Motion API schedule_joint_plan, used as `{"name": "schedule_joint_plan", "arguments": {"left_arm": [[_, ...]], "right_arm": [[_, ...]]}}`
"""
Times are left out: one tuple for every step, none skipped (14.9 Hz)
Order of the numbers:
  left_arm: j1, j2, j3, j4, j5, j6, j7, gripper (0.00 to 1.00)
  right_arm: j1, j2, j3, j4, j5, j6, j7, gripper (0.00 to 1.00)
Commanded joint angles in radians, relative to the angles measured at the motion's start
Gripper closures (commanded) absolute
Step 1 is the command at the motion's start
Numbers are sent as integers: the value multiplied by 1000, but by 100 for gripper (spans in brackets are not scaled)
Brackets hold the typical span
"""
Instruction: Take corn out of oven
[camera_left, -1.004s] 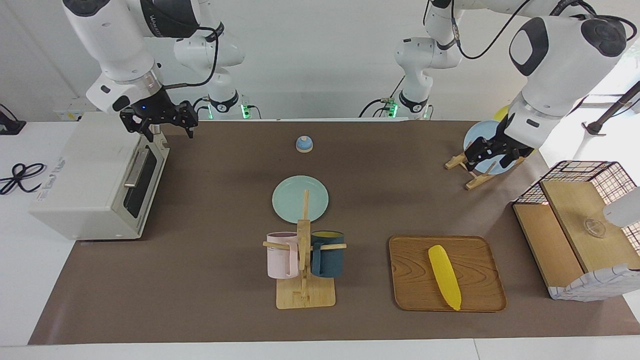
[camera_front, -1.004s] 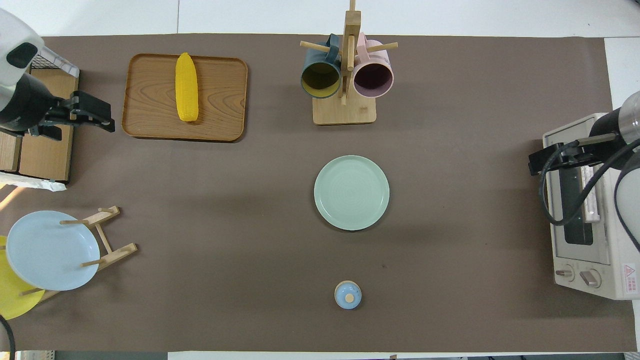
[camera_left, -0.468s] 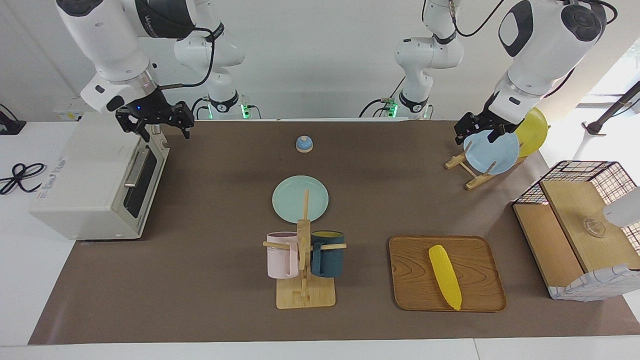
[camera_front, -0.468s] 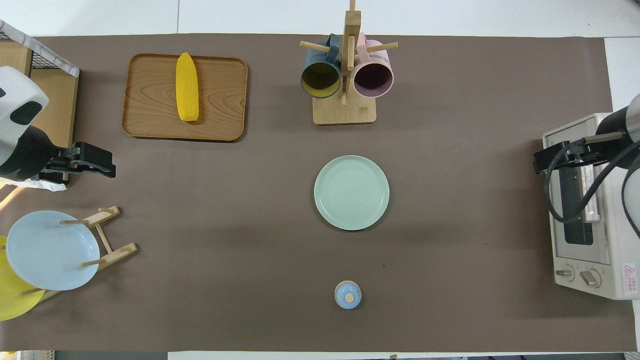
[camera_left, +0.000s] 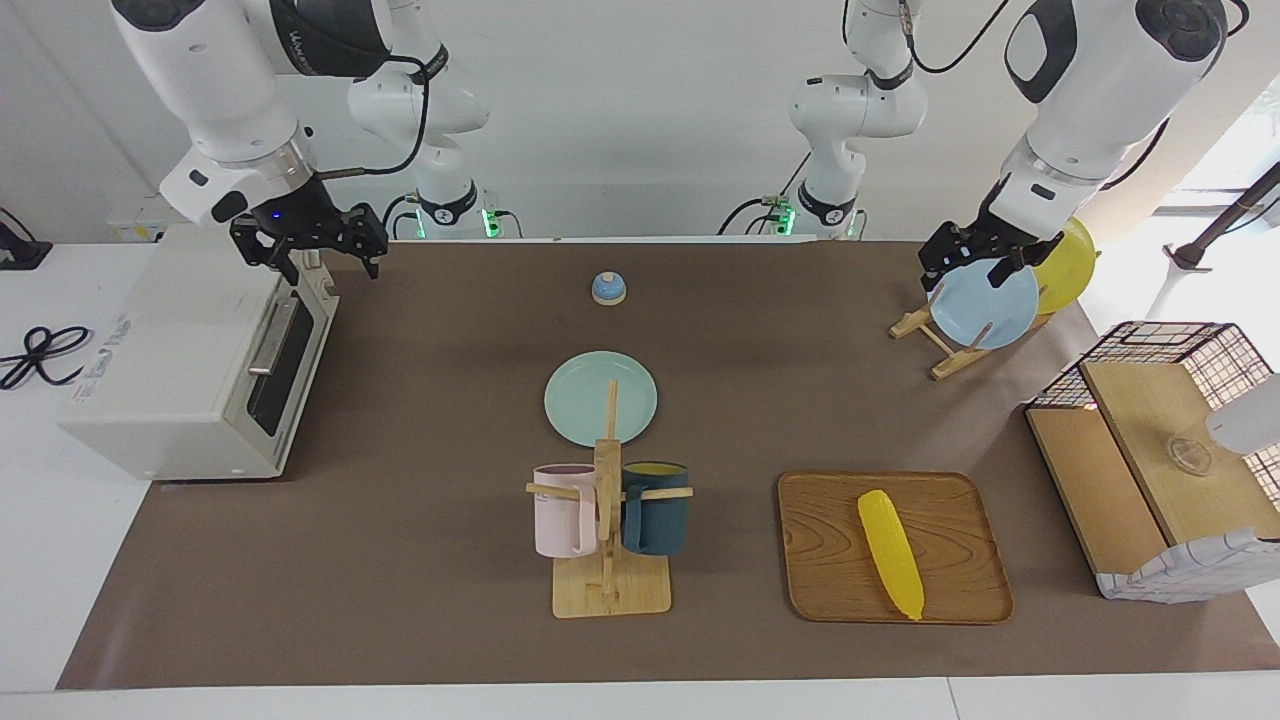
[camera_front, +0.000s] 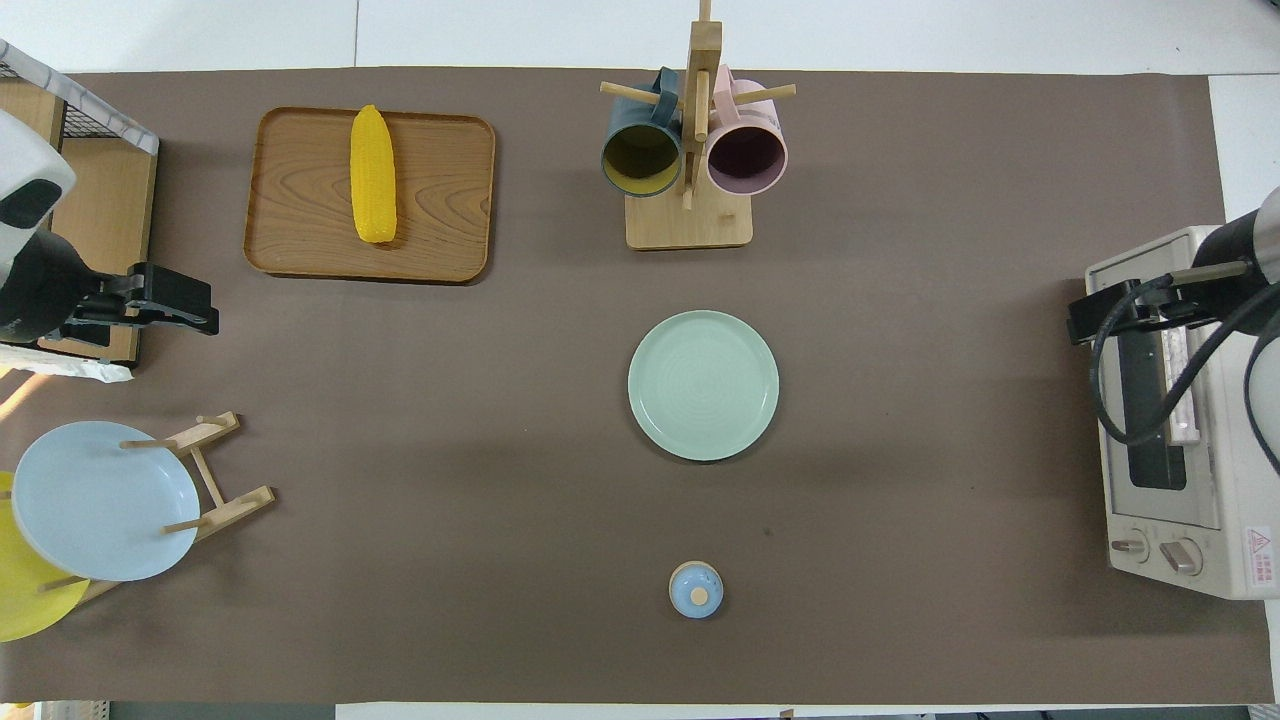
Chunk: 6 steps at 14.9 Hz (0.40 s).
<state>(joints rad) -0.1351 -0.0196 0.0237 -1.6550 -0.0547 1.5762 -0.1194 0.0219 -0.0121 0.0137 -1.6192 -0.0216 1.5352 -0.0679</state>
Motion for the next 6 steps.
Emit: {"name": "schedule_joint_plan", "arguments": {"left_arm": [[5, 10, -7, 21, 26, -18, 12, 0], [12, 3, -10, 18, 24, -18, 12, 0], [2, 10, -8, 17, 24, -13, 12, 0], [2, 9, -10, 17, 24, -12, 14, 0], [0, 9, -10, 14, 24, -12, 14, 0], [0, 7, -10, 9, 24, -10, 15, 0]], "right_arm": [[-2, 11, 3, 18, -11, 8, 13, 0], [0, 11, 3, 16, -11, 8, 13, 0], [0, 11, 3, 16, -11, 10, 13, 0], [1, 11, 3, 18, -11, 10, 13, 0], [1, 11, 3, 16, -11, 10, 13, 0], [0, 11, 3, 16, -11, 10, 13, 0]]}}
